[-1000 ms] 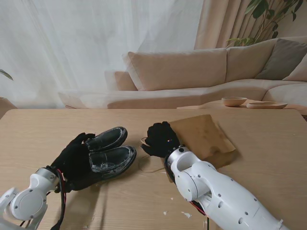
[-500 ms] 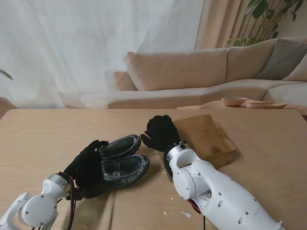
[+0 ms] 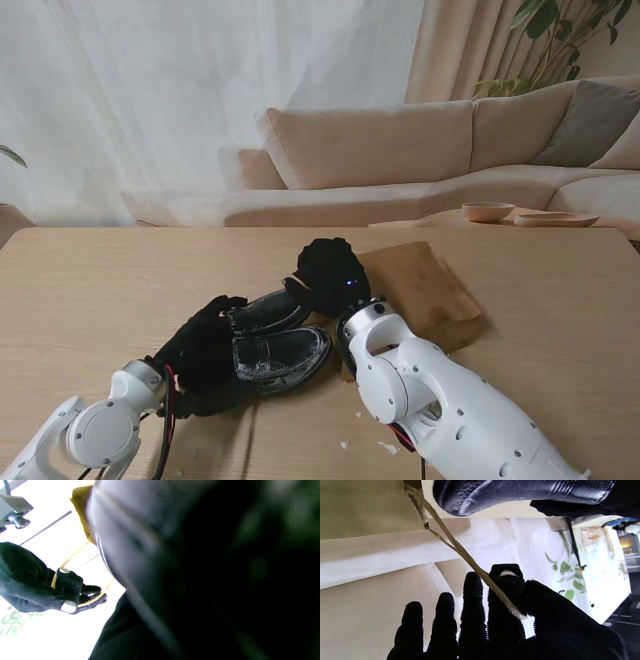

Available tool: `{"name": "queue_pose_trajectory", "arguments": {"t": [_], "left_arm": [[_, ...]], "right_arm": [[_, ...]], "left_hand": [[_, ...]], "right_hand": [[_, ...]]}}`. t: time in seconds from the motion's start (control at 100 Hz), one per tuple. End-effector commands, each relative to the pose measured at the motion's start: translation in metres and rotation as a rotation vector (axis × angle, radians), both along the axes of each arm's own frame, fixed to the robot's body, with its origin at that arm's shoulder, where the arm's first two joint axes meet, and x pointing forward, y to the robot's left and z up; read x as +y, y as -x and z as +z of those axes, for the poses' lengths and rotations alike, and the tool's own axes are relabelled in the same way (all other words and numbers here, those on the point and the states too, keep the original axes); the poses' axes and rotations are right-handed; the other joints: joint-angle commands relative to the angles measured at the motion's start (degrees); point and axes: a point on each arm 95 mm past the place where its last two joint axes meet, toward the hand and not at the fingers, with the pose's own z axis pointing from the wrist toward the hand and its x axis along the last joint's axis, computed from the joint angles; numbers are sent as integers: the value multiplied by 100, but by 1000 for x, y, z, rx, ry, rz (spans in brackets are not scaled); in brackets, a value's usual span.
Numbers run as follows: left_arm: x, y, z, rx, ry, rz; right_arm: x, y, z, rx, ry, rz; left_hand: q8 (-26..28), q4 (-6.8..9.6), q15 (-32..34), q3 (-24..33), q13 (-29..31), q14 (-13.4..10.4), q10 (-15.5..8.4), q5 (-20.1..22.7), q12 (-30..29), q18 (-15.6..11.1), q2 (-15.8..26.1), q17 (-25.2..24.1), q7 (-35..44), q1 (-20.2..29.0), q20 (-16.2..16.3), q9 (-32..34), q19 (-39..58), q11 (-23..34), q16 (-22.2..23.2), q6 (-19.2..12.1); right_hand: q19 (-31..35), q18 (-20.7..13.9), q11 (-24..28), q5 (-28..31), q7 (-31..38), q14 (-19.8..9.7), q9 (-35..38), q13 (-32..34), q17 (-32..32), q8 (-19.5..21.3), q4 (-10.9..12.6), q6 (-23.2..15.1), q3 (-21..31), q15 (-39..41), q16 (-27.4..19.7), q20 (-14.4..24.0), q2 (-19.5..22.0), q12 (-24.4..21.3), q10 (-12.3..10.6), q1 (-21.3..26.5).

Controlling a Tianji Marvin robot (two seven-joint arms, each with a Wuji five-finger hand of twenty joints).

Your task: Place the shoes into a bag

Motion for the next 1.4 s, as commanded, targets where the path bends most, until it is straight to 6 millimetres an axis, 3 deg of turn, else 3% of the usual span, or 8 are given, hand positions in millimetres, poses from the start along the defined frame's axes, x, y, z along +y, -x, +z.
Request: {"name": "queue_pose_trajectory", "arguments": {"t": [0.0, 0.04, 0.27, 0.39, 0.52, 0.67, 1.24, 1.39], "left_arm": [[-14, -3, 16, -30, 23, -31], [-16, -3, 16, -27, 18, -34], [-28, -3, 16, -26, -16, -50], [-34, -3, 16, -37, -32, -49], [-41, -4, 17, -46, -36, -46], [-50, -2, 18, -38, -13, -45], [-79, -8, 12, -82, 37, -28], [-89, -7, 9, -60, 61, -27]], "right_arm": [[8, 5, 2, 5, -11, 20], [8, 5, 2, 3, -11, 21], [8, 7, 3, -2, -18, 26], [8, 8, 3, -5, -22, 30], [9, 10, 3, -7, -24, 36], [9, 10, 2, -6, -28, 38], [13, 18, 3, -5, -75, 64], [16, 22, 5, -5, -110, 81]], "left_hand": [[146, 308, 332, 292, -77, 71, 70, 273, 482, -112, 770, -39, 290, 528, 243, 23, 139, 610, 849, -790], [134, 304, 417, 301, -93, 134, 129, 278, 755, -103, 764, -68, 284, 531, 578, 23, 256, 778, 1655, -784], [124, 297, 724, 280, -249, 249, 263, 277, 1445, -79, 762, -155, 280, 529, 1451, -31, 626, 1371, 3490, -806], [122, 295, 1230, 263, -163, 362, 325, 271, 2109, -74, 771, -287, 295, 530, 2618, -90, 1091, 1957, 4304, -819], [115, 289, 2169, 257, -119, 501, 516, 279, 3679, -58, 758, -410, 319, 528, 4173, 14, 1453, 2237, 5359, -813], [121, 263, 2851, 281, -105, 545, 649, 271, 4324, -54, 688, -479, 339, 530, 5037, 210, 1671, 2284, 6087, -826], [165, 264, 2954, 262, -98, 591, 678, 267, 4448, -33, 689, -455, 432, 531, 5126, 300, 1549, 2235, 6252, -845], [134, 245, 3494, 329, -111, 599, 799, 262, 5192, -20, 562, -475, 452, 529, 5303, 505, 1627, 2430, 6735, -830]], "right_hand": [[79, 77, -40, 201, 136, -90, 92, 115, 23, 89, 260, -23, 134, 20, 41, -86, 249, 36, 51, 191], [84, 73, -44, 202, 134, -90, 93, 116, 25, 93, 260, -24, 134, 18, 41, -88, 247, 36, 54, 190], [193, 69, -41, 202, 126, -101, 102, 165, 100, 110, 267, -22, 123, 1, 36, -67, 240, 43, 37, 187], [370, 77, -44, 198, 131, -104, 118, 208, 230, 123, 269, -9, 115, 14, 45, -12, 237, 45, 37, 179], [890, 89, -53, 198, 130, -118, 181, 292, 283, 139, 280, -19, 106, 75, 86, 133, 220, 46, 41, 168], [1056, 69, -67, 207, 133, -116, 188, 315, 269, 140, 278, -15, 110, 77, 90, 138, 217, 42, 40, 175], [1601, 70, -77, 230, 135, -108, 253, 403, 159, 135, 281, -16, 128, 112, 114, -6, 190, 42, 37, 162], [1656, 69, -75, 210, 118, -108, 232, 398, 130, 130, 273, -10, 123, 118, 119, -56, 198, 46, 43, 156]]}}
